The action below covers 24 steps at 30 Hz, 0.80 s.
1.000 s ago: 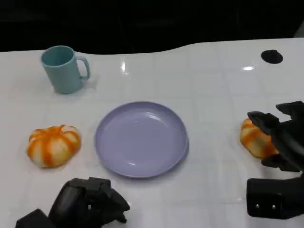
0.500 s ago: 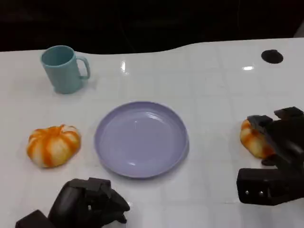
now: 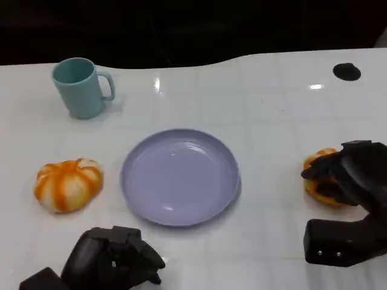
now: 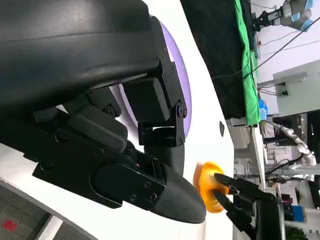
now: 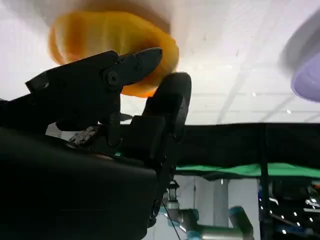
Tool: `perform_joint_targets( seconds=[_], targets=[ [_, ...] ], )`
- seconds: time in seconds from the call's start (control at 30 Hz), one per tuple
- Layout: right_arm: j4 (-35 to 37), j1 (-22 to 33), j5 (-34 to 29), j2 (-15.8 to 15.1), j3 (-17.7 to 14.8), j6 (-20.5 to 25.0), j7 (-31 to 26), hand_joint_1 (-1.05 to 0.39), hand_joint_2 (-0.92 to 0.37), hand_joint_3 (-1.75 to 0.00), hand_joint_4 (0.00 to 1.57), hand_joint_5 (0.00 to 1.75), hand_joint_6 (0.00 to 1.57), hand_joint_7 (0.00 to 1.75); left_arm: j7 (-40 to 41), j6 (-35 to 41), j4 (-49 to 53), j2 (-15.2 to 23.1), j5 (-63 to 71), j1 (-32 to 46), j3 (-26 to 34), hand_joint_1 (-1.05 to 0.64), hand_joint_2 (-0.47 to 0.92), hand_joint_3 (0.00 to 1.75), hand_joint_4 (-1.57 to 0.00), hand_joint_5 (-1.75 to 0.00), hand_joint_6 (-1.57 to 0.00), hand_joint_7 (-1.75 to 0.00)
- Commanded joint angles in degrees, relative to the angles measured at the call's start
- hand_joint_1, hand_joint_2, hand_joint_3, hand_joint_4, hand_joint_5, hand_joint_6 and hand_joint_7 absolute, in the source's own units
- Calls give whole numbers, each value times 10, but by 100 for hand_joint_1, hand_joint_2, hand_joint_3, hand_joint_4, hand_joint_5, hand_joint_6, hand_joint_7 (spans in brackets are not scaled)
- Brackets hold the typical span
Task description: Grasp the bread from the table and place it into the plate.
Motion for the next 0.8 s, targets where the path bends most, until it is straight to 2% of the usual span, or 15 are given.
perform_joint_targets(
  seconds=[0.03, 0.1, 0.2, 0.37, 0.53, 0.57, 0.6, 0.63, 0.7, 0.8],
  targets=[
    [7, 9, 5, -12, 0, -9, -24, 6, -81, -2, 93, 169, 126, 70, 8, -5, -9, 8, 2, 9, 4, -105, 91, 1, -120, -102, -130, -68],
    [12, 9, 7, -10, -1, -19, -42, 7, -80, -2, 93, 172, 112, 101, 9, -8, -8, 8, 4, 10, 3, -105, 92, 1, -120, -102, -130, -67],
    [13, 10, 13, -10, -3, -30, -50, 6, -79, -5, 93, 174, 101, 122, 8, -8, -11, 6, 4, 11, 3, -105, 92, 1, -119, -101, -129, -67],
    [21, 7, 11, -13, -1, -46, -74, 9, -74, -6, 94, 174, 99, 127, 6, -4, -16, 4, 0, 13, 1, -105, 91, 0, -119, -101, -129, -68],
    [14, 8, 23, -14, -6, -66, -84, 9, -74, -12, 95, 173, 99, 126, 0, -2, -12, 3, -7, 12, 2, -105, 91, 0, -119, -101, -129, -68],
    [12, 8, 24, -14, -7, -75, -93, 10, -64, -30, 99, 170, 104, 115, 1, -1, -12, 3, -6, 13, 3, -105, 90, 0, -119, -101, -129, -68],
    [11, 8, 25, -14, -7, -81, -98, 11, -43, -72, 102, 167, 109, 108, 4, -1, -12, 4, -3, 13, 2, -105, 90, 0, -119, -101, -130, -68],
    [5, 9, 27, -13, -8, -85, -100, 11, -32, -93, 103, 166, 111, 106, 5, -1, -12, 4, -3, 13, 2, -105, 90, 1, -119, -101, -130, -68],
    [-11, 13, 34, -13, -10, -94, -96, 12, -20, -117, 104, 166, 112, 107, 5, -1, -14, 4, -2, 14, 2, -105, 90, 1, -119, -101, -130, -68],
    [-30, 17, 42, -14, -13, -118, -101, 14, -11, -129, 106, 167, 107, 120, 6, 2, -15, 4, -1, 14, 1, -105, 90, 0, -119, -101, -130, -68]
  ],
)
